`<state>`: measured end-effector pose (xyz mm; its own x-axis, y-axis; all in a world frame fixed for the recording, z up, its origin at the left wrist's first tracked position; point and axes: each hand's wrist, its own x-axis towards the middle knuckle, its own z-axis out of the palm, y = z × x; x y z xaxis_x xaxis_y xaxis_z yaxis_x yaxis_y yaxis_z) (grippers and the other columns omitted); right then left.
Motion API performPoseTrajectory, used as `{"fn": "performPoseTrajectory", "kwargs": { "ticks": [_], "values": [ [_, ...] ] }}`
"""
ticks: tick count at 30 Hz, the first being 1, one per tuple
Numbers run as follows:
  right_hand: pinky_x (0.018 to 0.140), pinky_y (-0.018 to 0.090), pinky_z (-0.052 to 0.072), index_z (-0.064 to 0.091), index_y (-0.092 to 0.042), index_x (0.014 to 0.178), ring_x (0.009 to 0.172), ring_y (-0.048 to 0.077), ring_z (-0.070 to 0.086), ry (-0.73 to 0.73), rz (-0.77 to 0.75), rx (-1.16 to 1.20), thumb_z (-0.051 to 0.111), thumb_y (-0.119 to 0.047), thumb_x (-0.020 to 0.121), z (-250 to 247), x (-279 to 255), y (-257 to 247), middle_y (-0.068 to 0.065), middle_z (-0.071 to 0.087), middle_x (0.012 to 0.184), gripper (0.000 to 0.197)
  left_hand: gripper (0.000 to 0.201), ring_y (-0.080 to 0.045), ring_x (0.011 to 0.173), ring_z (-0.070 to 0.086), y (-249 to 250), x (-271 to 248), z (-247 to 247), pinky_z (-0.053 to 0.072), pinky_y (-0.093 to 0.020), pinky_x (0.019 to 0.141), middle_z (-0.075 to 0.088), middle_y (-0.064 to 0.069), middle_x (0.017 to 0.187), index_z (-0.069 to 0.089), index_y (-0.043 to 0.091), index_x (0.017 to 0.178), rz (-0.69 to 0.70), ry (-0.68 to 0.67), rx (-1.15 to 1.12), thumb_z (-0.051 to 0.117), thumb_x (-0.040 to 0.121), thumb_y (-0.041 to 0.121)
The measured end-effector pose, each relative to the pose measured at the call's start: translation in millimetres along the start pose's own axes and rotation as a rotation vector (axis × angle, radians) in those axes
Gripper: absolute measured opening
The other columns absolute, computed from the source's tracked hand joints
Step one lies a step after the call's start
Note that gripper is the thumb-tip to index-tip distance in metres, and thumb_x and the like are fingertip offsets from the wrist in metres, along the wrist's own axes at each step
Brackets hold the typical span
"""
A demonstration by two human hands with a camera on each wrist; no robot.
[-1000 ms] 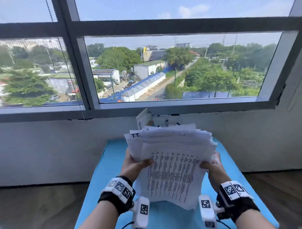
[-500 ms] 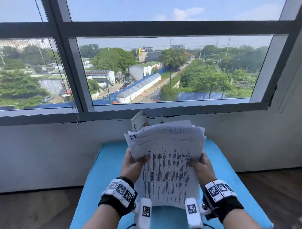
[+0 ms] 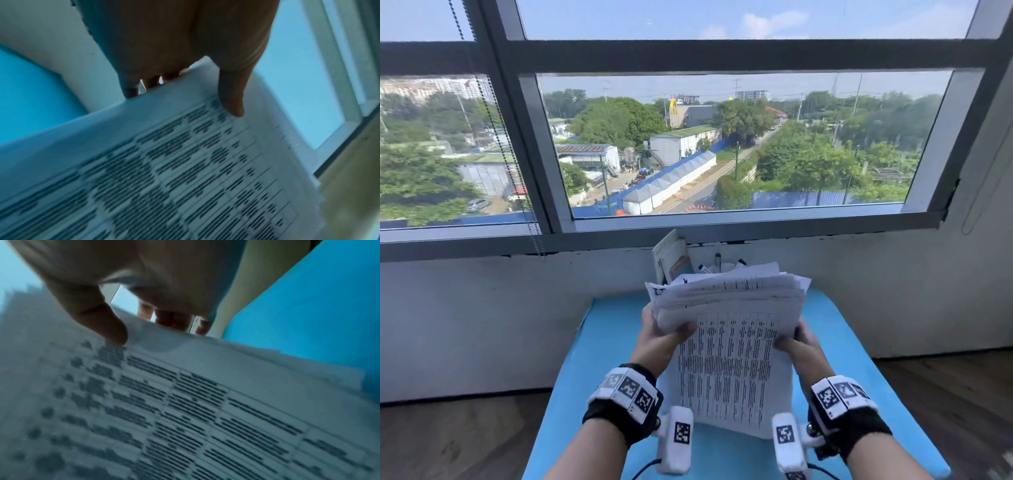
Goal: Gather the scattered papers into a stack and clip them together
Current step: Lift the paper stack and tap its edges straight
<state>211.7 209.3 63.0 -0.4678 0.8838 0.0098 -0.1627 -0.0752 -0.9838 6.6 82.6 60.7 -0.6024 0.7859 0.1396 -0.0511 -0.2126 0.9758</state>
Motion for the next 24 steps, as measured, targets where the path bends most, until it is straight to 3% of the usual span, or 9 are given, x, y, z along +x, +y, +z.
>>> {"fn": "performPoseTrajectory", "kwargs": {
  "ticks": [2,4,7,9,13,16,18,21,24],
  "values": [
    [0.074,0.041,0.053,0.055,-0.015,0.091,0.084,0.029,0.063,0.033,-0.002,-0.081,0.062,0.004,0.072,8.5,1.3,-1.1,0.019,0.066,0.099,0.028,0.063,-0.023,0.102,0.061,-1.4,1.7,7.2,0.053,-0.024,0.076,0.064,-0.006,0.108,0.049,0.018,0.122,-0.010,0.044,0.009,0.081,0.068,0.013],
    [0.066,0.040,0.053,0.053,-0.013,0.086,0.070,0.026,0.062,0.037,-0.025,0.024,0.052,0.011,0.081,6.5,2.9,-8.2,0.015,0.066,0.084,0.025,0.041,-0.025,0.097,0.062,7.2,2.2,5.5,0.055,-0.022,0.070,0.067,-0.006,0.099,0.055,0.016,0.108,0.032,0.093,-0.041,0.074,0.076,0.000],
    [0.051,0.031,0.052,0.049,-0.014,0.091,0.061,0.021,0.064,-0.031,-0.078,0.179,0.057,0.003,0.068,-5.2,-1.4,-14.3,0.005,0.066,0.067,0.029,0.067,-0.020,0.095,0.066,13.9,-0.5,-10.4,0.056,-0.025,0.074,0.067,-0.008,0.105,0.049,0.011,0.114,0.109,0.035,-0.172,0.086,0.059,0.020],
    [0.051,0.025,0.052,0.054,-0.011,0.098,0.066,0.018,0.066,-0.034,-0.054,0.065,0.055,-0.002,0.055,-4.9,-6.6,-4.1,0.001,0.068,0.068,0.044,0.088,-0.020,0.100,0.064,7.2,-6.4,-8.7,0.055,-0.022,0.074,0.064,-0.010,0.112,0.044,0.012,0.122,0.041,-0.032,-0.126,0.090,0.050,0.030],
    [0.064,0.032,0.052,0.059,-0.005,0.100,0.080,0.029,0.065,0.011,-0.053,-0.032,0.059,-0.006,0.054,3.9,-5.1,-3.3,0.010,0.067,0.084,0.046,0.057,-0.026,0.101,0.060,-0.8,-8.1,6.1,0.054,-0.017,0.067,0.064,-0.011,0.109,0.051,0.016,0.118,-0.005,0.049,-0.034,0.078,0.071,0.002],
    [0.059,0.028,0.051,0.052,-0.016,0.099,0.070,0.019,0.064,-0.035,-0.105,0.076,0.059,-0.005,0.056,-7.5,-5.2,-18.6,0.005,0.065,0.075,0.045,0.073,-0.020,0.098,0.063,8.1,-5.4,-6.2,0.055,-0.024,0.074,0.063,-0.008,0.108,0.044,0.017,0.112,0.079,0.058,-0.094,0.089,0.055,0.029],
    [0.060,0.029,0.051,0.050,-0.017,0.104,0.077,0.025,0.064,-0.039,-0.068,0.082,0.060,-0.005,0.056,-12.7,-5.5,-13.7,0.007,0.066,0.079,0.050,0.080,-0.016,0.096,0.064,10.3,-7.8,-7.6,0.054,-0.018,0.073,0.062,-0.006,0.103,0.041,0.013,0.110,0.071,0.002,-0.069,0.089,0.052,0.040],
    [0.081,0.046,0.052,0.056,-0.015,0.100,0.099,0.037,0.062,0.020,-0.026,-0.017,0.068,-0.001,0.065,-6.1,-3.2,0.8,0.015,0.067,0.097,0.041,0.031,-0.015,0.092,0.058,4.9,-13.6,12.6,0.051,-0.013,0.068,0.060,-0.003,0.096,0.045,0.020,0.100,0.023,0.001,0.030,0.069,0.083,0.011],
    [0.083,0.049,0.052,0.056,-0.017,0.099,0.090,0.032,0.063,0.052,-0.047,0.002,0.065,0.000,0.079,-7.5,-3.6,-1.4,0.018,0.064,0.107,0.028,0.032,-0.020,0.095,0.059,6.9,-13.0,17.3,0.053,-0.022,0.074,0.059,-0.007,0.102,0.044,0.022,0.106,0.088,0.071,0.049,0.061,0.087,0.002]
  ]
}}
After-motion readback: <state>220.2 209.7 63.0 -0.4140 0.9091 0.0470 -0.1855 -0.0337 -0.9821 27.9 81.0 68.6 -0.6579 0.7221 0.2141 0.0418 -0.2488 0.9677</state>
